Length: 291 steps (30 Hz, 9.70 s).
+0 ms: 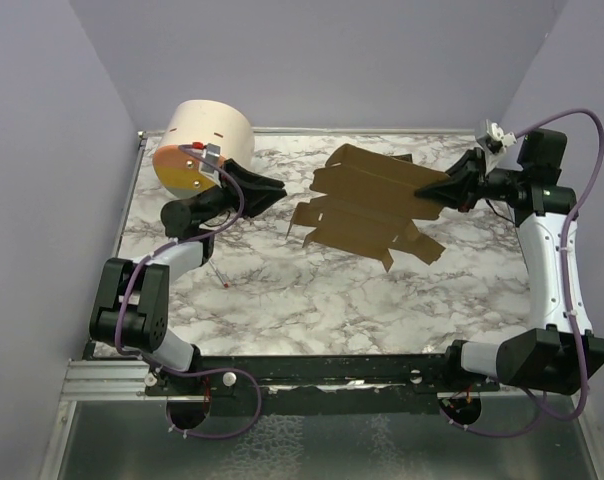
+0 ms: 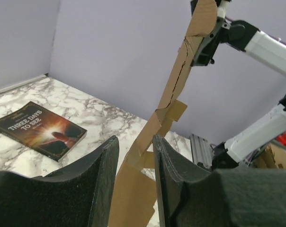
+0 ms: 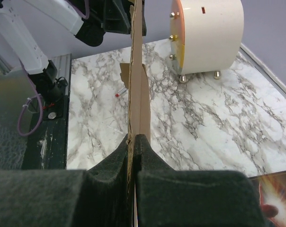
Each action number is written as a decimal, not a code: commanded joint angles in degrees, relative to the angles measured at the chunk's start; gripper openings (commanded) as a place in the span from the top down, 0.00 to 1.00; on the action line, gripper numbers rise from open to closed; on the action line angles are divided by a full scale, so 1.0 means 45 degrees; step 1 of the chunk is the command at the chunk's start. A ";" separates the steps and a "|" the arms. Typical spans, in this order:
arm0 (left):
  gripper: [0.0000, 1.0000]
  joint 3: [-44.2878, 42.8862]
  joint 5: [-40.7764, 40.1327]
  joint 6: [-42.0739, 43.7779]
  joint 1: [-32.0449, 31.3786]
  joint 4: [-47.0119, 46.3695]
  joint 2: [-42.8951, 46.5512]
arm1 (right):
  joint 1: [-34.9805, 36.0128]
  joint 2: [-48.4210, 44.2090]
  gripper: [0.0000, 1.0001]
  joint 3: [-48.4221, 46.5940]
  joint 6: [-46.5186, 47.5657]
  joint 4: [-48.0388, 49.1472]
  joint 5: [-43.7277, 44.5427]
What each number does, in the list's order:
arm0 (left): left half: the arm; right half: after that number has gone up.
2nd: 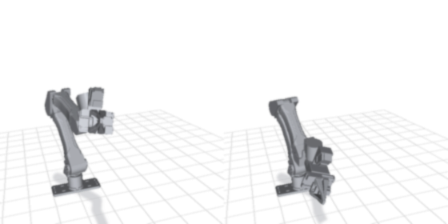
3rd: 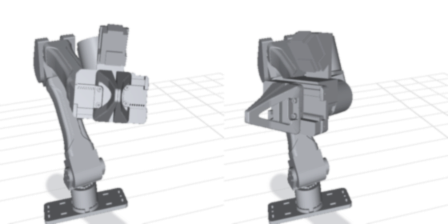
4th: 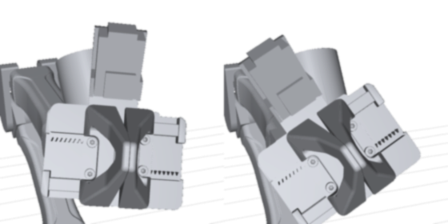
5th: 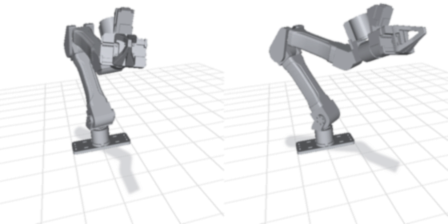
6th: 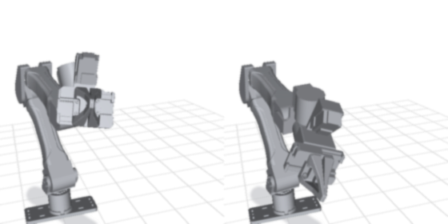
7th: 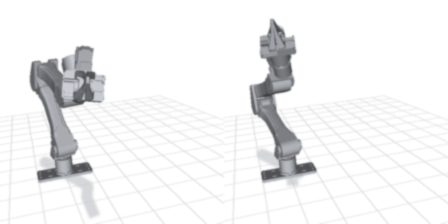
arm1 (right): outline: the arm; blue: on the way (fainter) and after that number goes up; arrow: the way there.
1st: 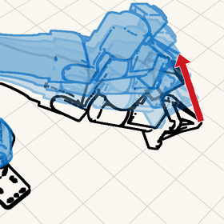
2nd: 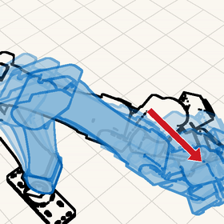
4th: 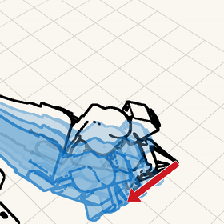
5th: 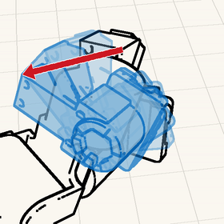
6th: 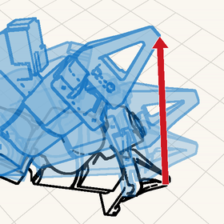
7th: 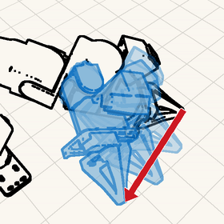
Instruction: Fold the paper box
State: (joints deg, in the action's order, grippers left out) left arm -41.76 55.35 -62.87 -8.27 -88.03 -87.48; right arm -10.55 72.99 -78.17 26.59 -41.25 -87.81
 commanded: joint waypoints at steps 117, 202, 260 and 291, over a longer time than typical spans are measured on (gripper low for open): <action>0.41 -0.3844 -0.0941 0.8284 -0.3885 1.0968 0.1804 | 0.1133 -0.0142 0.99 0.0462 -0.1458 0.1264 -0.0057; 1.00 -0.2145 0.0844 -0.0690 -0.1727 -0.1143 0.0676 | 0.2599 -0.0463 0.59 0.3518 -0.2010 0.6371 -0.1307; 1.00 -0.2151 0.2574 -0.1715 -0.1365 -0.3016 -0.0194 | 0.1365 -0.0156 0.04 0.0023 -0.0595 0.1505 -0.0248; 1.00 -0.2801 0.3040 0.0558 -0.1675 0.0085 -0.0237 | 0.4640 0.3179 0.47 -0.5081 0.1565 -0.5321 0.4624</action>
State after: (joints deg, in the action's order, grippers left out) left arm -53.04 68.14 -61.78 -15.51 -87.05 -89.12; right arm 9.80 86.43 -98.94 33.32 -63.16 -69.71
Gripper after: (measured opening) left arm 0.019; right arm 0.588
